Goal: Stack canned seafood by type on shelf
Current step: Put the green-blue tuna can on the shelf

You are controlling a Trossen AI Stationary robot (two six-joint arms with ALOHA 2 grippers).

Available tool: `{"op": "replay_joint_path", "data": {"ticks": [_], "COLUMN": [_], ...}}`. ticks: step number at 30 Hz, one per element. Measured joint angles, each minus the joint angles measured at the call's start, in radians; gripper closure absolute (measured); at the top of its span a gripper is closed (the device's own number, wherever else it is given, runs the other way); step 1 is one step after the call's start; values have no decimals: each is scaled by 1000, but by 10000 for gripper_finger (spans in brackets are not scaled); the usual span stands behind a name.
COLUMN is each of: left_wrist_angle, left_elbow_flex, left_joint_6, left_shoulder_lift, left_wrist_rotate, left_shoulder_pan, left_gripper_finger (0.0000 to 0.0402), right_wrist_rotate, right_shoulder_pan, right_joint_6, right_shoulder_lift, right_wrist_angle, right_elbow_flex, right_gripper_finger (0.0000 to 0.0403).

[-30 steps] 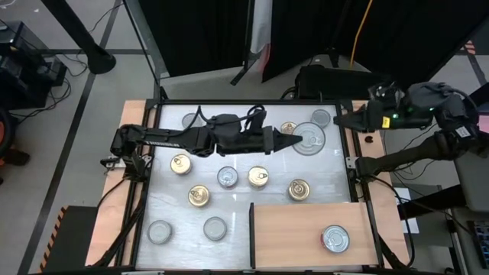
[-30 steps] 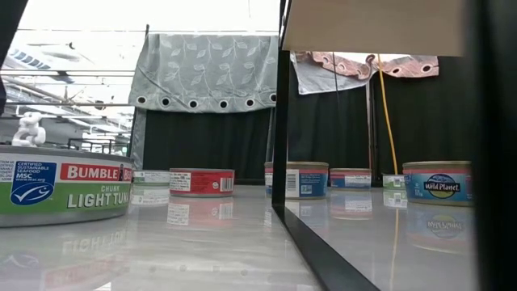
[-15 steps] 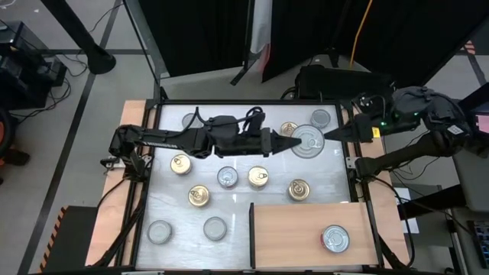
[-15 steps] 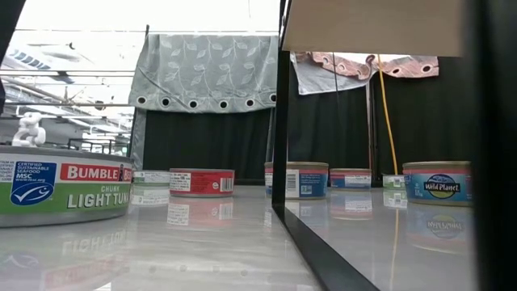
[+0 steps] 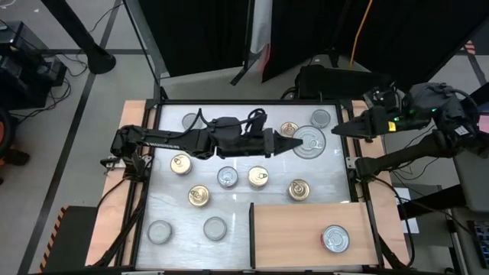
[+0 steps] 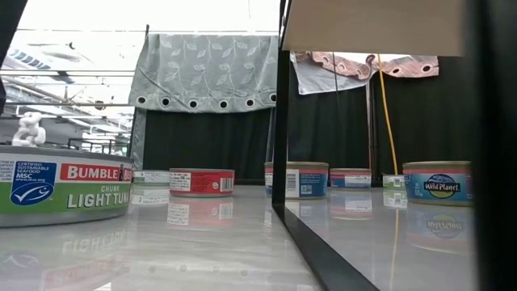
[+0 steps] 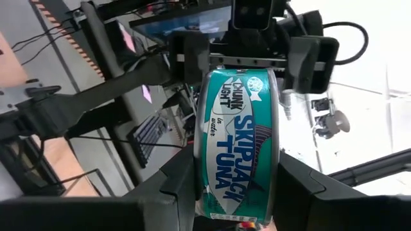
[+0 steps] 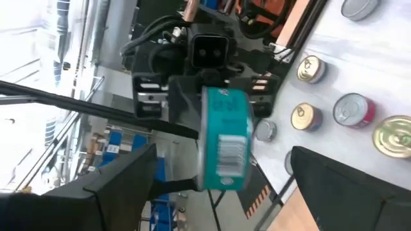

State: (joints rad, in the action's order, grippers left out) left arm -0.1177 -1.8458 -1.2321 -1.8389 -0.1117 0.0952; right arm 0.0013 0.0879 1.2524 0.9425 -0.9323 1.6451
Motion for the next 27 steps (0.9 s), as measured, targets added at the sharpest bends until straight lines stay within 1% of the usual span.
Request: {"op": "replay_joint_path", "data": {"ticks": [3,8,12,15,20,27], "left_wrist_angle": [1,-7,-2,-2,0,0], "left_elbow_flex": [0,0,0,0,0,0], "left_joint_6": [-12,-12,-12,-11,-11,6], "left_shoulder_lift": [0,0,0,0,0,1], "left_wrist_rotate": [-11,-24,-24,-36,-41,-46], "left_shoulder_pan": [1,0,0,0,-2,-2], "left_gripper_finger": [259,259,259,259,259,259], "right_wrist_rotate": [-3,-41,-60,-60,-60,-60], "right_shoulder_pan": [0,0,0,0,0,0], "right_joint_6": [-9,-36,-65,-69,-75,-75], "right_shoulder_lift": [19,71,98,109,93,82], "right_wrist_angle": [-3,-28,-9,-6,-3,-3], "right_elbow_flex": [1,0,0,0,0,0], "right_gripper_finger": [51,51,51,59,99,188]}}
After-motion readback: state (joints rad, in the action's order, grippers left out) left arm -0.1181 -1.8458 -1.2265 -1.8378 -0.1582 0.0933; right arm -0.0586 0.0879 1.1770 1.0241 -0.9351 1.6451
